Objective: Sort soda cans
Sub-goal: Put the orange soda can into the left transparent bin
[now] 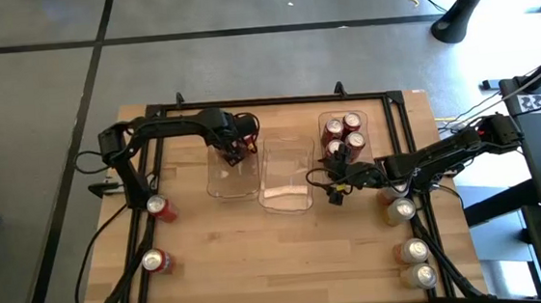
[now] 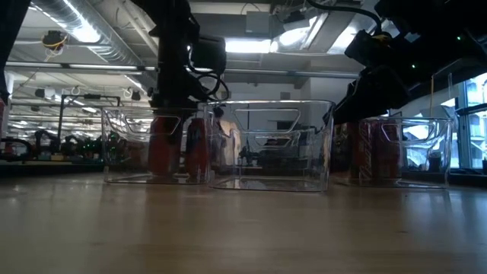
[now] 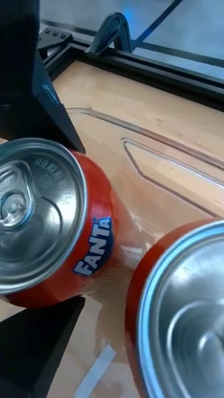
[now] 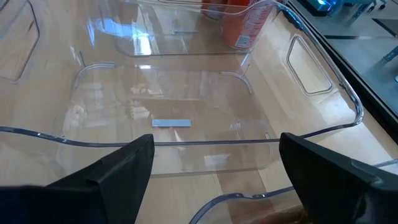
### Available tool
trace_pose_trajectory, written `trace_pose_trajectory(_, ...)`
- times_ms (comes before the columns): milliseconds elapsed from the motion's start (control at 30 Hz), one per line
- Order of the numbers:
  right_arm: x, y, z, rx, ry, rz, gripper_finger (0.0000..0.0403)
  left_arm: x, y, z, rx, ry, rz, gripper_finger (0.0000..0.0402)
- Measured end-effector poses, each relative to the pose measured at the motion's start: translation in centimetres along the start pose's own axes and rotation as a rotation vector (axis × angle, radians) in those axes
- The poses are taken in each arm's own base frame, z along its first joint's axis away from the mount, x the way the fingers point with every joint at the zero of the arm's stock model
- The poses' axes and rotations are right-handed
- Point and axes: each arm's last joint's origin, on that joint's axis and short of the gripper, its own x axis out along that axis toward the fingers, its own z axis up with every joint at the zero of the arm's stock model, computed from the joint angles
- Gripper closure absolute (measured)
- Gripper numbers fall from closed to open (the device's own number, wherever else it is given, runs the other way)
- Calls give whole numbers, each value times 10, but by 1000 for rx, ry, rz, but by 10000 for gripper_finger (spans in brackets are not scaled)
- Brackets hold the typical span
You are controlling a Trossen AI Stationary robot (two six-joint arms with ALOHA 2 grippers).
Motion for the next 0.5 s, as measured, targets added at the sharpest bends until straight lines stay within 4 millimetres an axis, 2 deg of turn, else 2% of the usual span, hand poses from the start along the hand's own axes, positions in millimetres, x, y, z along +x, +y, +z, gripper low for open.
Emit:
trace_pose_trajectory(200, 0, 0, 0, 0, 0, 0, 56, -6, 2, -1, 22, -20, -7, 48)
trace_pose_trajectory(500, 0, 0, 0, 1, -2, 0, 56, -42, 21, -3, -4, -73, -17, 47)
